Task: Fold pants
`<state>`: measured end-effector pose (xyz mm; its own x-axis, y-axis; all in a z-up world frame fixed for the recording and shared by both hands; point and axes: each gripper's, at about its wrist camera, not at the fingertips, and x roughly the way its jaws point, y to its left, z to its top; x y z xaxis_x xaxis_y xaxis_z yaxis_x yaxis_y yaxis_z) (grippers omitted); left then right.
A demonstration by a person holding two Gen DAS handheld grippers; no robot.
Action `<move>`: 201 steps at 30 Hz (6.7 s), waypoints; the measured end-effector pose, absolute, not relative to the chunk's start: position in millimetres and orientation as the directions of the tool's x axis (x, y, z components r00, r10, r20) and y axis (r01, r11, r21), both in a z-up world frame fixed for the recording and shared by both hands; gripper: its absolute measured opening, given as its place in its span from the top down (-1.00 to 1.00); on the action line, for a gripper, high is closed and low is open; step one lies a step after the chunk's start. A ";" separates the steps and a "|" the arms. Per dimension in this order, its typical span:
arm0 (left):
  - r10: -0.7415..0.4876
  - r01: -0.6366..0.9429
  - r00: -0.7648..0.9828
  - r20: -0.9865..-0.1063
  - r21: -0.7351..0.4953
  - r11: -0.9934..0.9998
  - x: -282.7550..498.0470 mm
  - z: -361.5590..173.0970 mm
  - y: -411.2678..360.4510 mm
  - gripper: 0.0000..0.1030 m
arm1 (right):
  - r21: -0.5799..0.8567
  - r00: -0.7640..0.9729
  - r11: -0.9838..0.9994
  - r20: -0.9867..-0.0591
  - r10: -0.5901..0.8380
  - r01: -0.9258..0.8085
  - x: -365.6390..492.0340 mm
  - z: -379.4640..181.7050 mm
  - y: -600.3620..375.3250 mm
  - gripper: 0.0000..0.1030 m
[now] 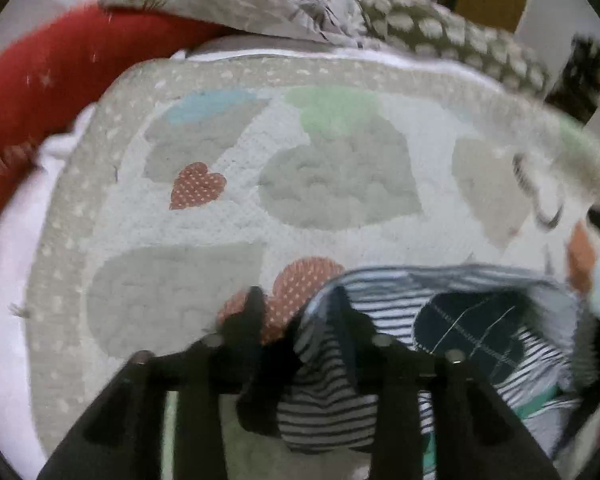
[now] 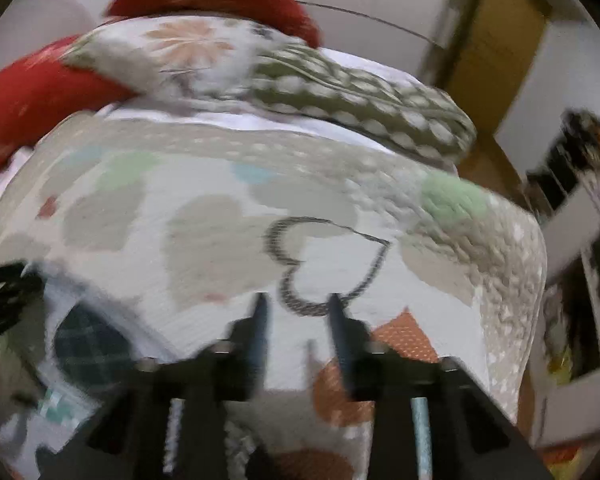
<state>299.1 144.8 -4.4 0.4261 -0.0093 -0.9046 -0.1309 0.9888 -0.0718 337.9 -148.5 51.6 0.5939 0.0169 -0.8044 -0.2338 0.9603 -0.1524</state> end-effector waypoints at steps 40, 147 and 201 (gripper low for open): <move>-0.271 -0.018 0.417 -0.867 -0.307 0.952 90.6 -1.2 94.1 0.73 | 0.545 0.560 0.839 -0.693 0.453 -0.004 119.2 6.7 -336.5 0.48; -0.167 -0.372 0.642 -0.748 -0.494 0.786 -121.8 -5.8 230.2 -0.17 | -0.057 0.239 0.517 -0.926 0.293 -0.854 17.2 -0.1 77.4 0.72; -0.227 0.282 0.466 -0.855 -0.099 0.954 199.5 39.8 27.1 0.80 | 0.139 0.418 0.876 -0.837 0.353 -0.462 197.2 26.7 -233.8 0.85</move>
